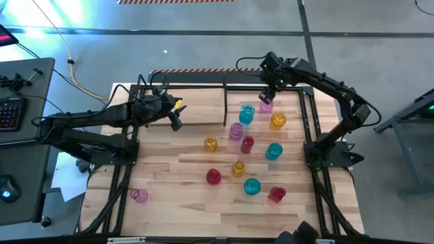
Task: Sort vases onto shelf
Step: Put the top right purple vase on the shelf
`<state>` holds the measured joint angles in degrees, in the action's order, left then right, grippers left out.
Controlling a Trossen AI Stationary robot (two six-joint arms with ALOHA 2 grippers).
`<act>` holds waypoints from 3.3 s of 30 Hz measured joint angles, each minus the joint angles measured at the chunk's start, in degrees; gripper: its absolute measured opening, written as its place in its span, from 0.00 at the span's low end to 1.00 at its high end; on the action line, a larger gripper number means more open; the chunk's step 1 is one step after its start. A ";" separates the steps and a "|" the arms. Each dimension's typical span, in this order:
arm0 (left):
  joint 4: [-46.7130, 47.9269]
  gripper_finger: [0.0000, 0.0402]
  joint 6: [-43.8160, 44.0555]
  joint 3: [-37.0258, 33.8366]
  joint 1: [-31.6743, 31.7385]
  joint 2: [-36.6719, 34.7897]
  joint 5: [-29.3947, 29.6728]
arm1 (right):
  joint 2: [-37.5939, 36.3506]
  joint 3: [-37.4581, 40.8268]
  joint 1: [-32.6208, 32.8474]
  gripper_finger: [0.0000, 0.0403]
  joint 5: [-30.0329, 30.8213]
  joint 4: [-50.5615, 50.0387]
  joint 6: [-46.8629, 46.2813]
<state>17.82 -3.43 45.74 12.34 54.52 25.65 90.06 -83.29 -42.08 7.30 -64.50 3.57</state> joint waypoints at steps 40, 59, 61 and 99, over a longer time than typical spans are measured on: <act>-2.18 0.39 3.26 0.02 0.00 0.00 -0.02 | -0.02 3.87 3.84 0.59 -3.02 -0.14 -8.96; -2.18 0.39 3.21 0.02 0.00 0.00 -0.02 | 0.00 7.37 1.87 0.59 -2.19 3.75 -7.62; -2.16 0.39 3.22 0.02 0.00 0.00 -0.02 | 0.00 7.34 1.55 0.59 -2.24 3.79 -7.39; -2.03 0.39 3.81 0.00 0.00 0.00 -0.02 | 4.31 7.17 1.34 0.05 3.26 6.14 -1.45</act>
<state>15.79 0.38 45.74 12.34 54.52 25.63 94.37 -76.11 -40.74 10.55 -58.36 2.11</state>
